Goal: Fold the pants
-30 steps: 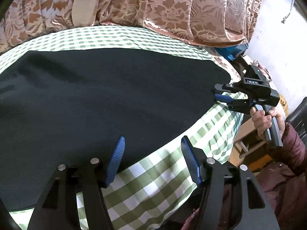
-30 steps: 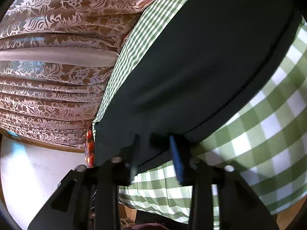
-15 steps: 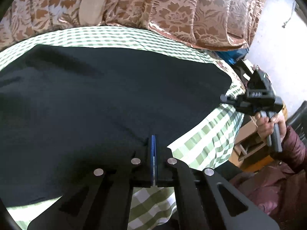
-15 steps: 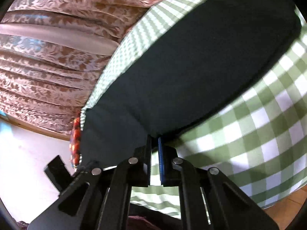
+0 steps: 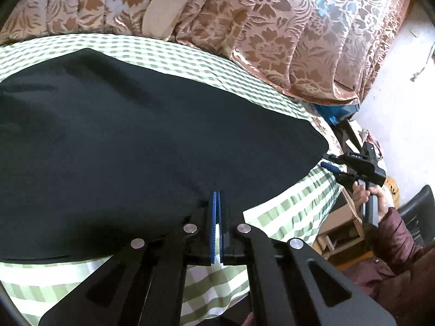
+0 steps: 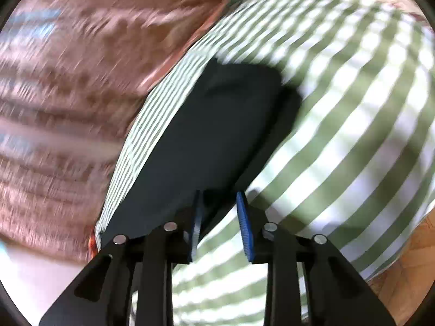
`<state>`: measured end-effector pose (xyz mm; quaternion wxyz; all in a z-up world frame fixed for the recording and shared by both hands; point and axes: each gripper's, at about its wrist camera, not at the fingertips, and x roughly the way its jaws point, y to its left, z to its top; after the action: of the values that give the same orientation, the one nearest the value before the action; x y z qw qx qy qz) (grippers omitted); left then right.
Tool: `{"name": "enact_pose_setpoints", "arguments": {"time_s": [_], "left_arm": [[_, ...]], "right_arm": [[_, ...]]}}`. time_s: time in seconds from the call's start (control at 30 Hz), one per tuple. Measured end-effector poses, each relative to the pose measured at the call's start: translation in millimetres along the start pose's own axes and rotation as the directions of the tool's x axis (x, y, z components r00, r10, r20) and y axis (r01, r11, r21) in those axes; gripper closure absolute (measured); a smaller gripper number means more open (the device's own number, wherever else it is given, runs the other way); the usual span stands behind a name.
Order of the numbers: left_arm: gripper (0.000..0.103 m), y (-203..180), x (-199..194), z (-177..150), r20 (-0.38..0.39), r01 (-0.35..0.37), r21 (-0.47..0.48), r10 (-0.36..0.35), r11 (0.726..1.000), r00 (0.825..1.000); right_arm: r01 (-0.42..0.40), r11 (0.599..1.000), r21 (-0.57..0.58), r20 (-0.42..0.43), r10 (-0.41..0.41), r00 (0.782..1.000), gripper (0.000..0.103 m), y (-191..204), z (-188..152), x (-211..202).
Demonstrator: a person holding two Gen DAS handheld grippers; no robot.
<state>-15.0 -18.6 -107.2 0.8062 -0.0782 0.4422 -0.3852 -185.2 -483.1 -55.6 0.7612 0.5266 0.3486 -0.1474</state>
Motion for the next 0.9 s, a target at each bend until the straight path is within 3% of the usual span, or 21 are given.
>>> {"name": "enact_pose_setpoints", "arguments": {"time_s": [0.07, 0.17, 0.27, 0.4, 0.43, 0.53, 0.57, 0.67, 0.7, 0.73, 0.8, 0.87, 0.9], "left_arm": [[0.103, 1, -1, 0, 0.004, -0.011, -0.006, 0.011, 1.0, 1.0], [0.103, 3, 1, 1, 0.004, -0.022, -0.016, 0.022, 1.0, 1.0], [0.103, 4, 3, -2, -0.02, -0.047, -0.01, 0.047, 0.999, 0.999], [0.103, 13, 4, -10, -0.026, -0.07, -0.046, 0.069, 0.997, 0.997], [0.103, 16, 2, -10, -0.018, -0.07, -0.062, 0.069, 0.996, 0.997], [0.103, 20, -9, -10, 0.017, -0.091, -0.083, 0.092, 0.992, 0.996], [0.103, 24, -16, -10, 0.036, -0.1, -0.103, 0.104, 0.99, 0.994], [0.078, 35, -31, -11, 0.074, -0.094, -0.16, 0.107, 0.983, 0.992], [0.074, 39, -38, -13, 0.091, -0.09, -0.178, 0.108, 0.98, 0.99], [0.074, 43, -44, -15, 0.101, -0.09, -0.19, 0.111, 0.978, 0.989], [0.074, 49, -55, -17, 0.117, -0.108, -0.206, 0.134, 0.973, 0.984], [0.074, 55, -65, -18, 0.134, -0.139, -0.221, 0.172, 0.965, 0.976], [0.074, 58, -68, -18, 0.144, -0.15, -0.23, 0.186, 0.962, 0.972]], "right_arm": [[0.009, 1.0, 0.028, 0.033, -0.01, 0.999, 0.08, -6, 15, -1], [0.079, 0.997, 0.019, 0.056, -0.079, 0.995, 0.096, -6, 28, 4], [0.14, 0.99, 0.018, 0.048, -0.14, 0.989, 0.099, -8, 25, 8], [0.13, 0.991, 0.015, 0.057, -0.13, 0.99, 0.098, -13, 19, 6], [0.129, 0.992, 0.009, 0.054, -0.129, 0.99, 0.094, -11, 19, 4], [0.202, 0.979, -0.023, 0.116, -0.198, 0.973, 0.064, -3, 19, -14], [0.226, 0.973, -0.036, 0.148, -0.219, 0.964, 0.064, 2, 18, -22], [0.24, 0.963, -0.122, 0.215, -0.21, 0.954, 0.061, 29, 13, -37], [0.222, 0.962, -0.156, 0.204, -0.189, 0.961, 0.06, 39, 11, -35], [0.161, 0.962, -0.223, 0.143, -0.131, 0.981, 0.059, 58, 7, -23], [0.073, 0.938, -0.339, 0.041, -0.063, 0.997, 0.059, 94, -8, 5], [-0.027, 0.9, -0.435, -0.075, -0.006, 0.997, 0.059, 128, -27, 36], [-0.102, 0.868, -0.485, -0.166, 0.023, 0.986, 0.059, 154, -42, 60]]}}
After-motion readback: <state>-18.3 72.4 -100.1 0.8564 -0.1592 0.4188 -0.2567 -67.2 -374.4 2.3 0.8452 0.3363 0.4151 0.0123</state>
